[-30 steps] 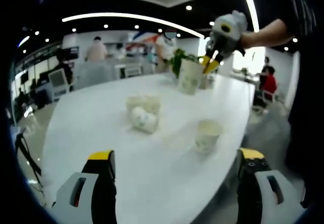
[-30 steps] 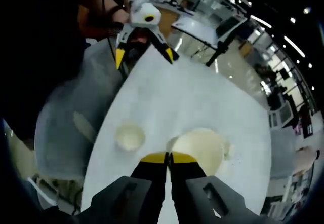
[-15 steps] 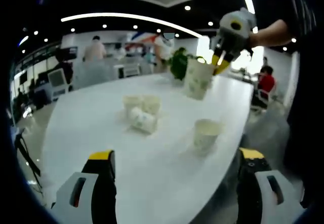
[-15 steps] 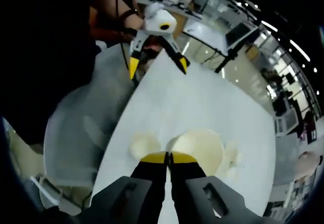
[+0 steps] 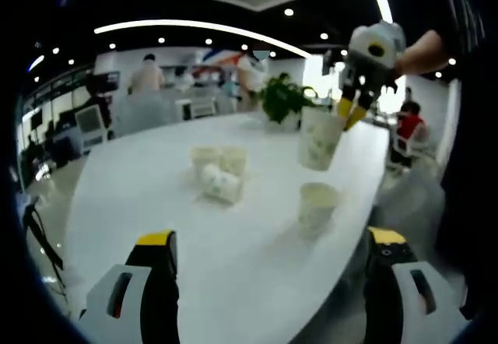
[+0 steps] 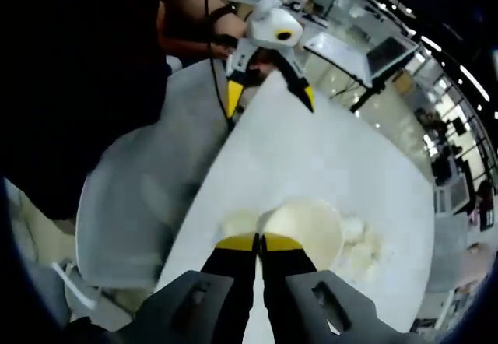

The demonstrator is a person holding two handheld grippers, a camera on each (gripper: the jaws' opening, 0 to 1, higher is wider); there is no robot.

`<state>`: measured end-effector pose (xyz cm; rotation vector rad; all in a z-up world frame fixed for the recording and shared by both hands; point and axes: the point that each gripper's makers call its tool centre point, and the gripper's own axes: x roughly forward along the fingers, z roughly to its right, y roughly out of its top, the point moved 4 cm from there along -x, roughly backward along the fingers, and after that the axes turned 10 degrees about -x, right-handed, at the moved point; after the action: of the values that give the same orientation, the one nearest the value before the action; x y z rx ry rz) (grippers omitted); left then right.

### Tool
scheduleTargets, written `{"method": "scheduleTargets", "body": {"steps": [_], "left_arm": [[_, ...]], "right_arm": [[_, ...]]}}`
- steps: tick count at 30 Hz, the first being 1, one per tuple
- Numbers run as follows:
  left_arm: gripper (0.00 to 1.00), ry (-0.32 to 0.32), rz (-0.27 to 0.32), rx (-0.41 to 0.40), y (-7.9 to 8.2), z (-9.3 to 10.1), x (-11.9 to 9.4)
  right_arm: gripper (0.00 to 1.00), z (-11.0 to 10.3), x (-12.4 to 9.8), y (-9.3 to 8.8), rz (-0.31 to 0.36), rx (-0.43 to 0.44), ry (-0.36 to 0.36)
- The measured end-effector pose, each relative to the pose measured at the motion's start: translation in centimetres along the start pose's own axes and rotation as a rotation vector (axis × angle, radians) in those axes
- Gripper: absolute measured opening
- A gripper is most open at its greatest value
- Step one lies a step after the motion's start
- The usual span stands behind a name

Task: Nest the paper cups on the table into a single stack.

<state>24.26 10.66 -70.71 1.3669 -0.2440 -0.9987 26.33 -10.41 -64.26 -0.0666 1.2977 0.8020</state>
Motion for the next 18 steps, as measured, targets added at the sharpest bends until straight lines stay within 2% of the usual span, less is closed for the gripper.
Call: {"method": "scheduleTargets", "body": {"steps": [18], "left_arm": [[0.99,0.009,-0.008,-0.005,-0.3,-0.2,-0.2]], "right_arm": [[0.0,-1.9,3.4,-0.6,-0.021,-0.006,0.062]]}}
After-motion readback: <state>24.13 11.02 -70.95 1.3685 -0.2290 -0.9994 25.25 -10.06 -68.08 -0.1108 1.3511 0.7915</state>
